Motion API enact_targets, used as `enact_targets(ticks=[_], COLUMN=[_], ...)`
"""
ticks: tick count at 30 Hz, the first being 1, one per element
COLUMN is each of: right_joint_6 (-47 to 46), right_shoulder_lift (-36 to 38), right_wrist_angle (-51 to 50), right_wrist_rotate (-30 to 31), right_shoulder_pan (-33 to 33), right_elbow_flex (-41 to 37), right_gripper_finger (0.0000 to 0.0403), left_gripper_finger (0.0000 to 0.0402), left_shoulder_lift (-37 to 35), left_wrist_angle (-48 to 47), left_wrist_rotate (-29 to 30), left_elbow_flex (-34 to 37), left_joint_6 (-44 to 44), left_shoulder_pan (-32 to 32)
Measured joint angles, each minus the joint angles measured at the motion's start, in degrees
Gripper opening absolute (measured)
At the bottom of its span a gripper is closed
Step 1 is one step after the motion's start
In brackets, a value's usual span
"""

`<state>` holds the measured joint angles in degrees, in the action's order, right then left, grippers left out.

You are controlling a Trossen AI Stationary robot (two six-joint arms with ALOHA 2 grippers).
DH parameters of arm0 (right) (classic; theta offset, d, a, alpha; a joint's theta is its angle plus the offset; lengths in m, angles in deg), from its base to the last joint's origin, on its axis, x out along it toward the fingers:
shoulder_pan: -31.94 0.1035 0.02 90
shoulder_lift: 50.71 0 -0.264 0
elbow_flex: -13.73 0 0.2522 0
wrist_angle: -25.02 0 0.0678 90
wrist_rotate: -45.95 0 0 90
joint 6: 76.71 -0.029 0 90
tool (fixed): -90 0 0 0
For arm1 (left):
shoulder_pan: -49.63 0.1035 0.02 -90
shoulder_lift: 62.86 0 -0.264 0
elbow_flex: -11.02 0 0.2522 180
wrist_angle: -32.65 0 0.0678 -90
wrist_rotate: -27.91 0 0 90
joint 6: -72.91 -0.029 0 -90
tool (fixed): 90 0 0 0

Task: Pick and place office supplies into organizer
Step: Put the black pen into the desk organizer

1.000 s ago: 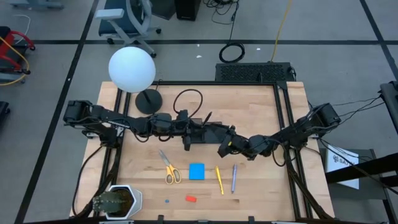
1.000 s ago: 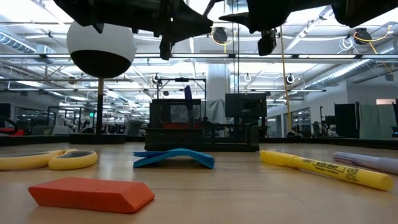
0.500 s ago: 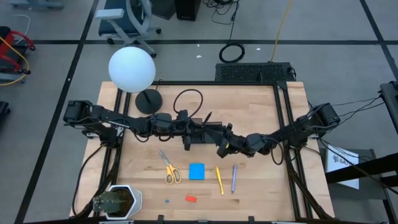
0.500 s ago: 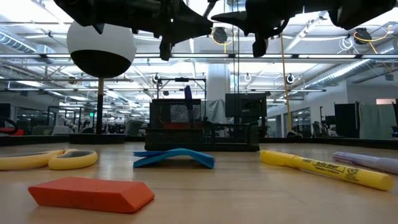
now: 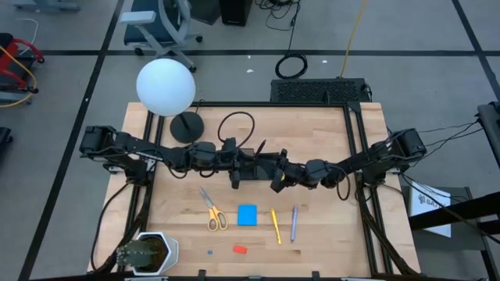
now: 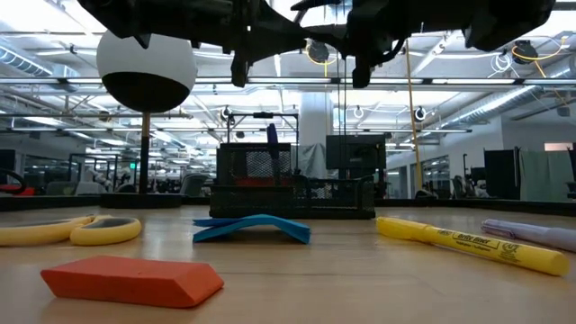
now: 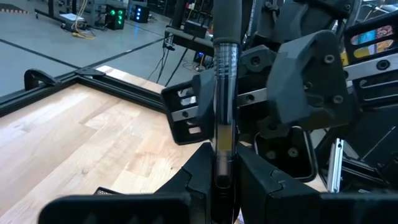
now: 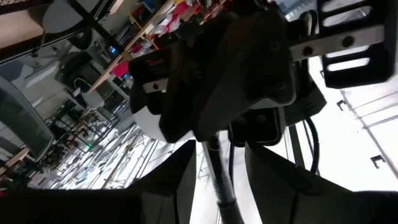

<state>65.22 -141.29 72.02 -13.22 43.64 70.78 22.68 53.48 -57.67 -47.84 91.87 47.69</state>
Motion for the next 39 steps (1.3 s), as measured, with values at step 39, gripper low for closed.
enact_targets(ticks=[39], right_joint_6=[-16.44], right_shoulder_lift=[0.0], right_wrist_angle=[1.18], right_wrist_rotate=[3.52], right_shoulder_pan=[-2.09], right_elbow_flex=[-0.02], right_gripper_finger=[0.0019], left_gripper_finger=[0.0106], left_shoulder_lift=[-0.08], left_wrist_angle=[1.51], left_wrist_rotate=[-0.41], left_elbow_flex=[0.02], left_joint_6=[-1.95], left_shoulder_pan=[-0.03])
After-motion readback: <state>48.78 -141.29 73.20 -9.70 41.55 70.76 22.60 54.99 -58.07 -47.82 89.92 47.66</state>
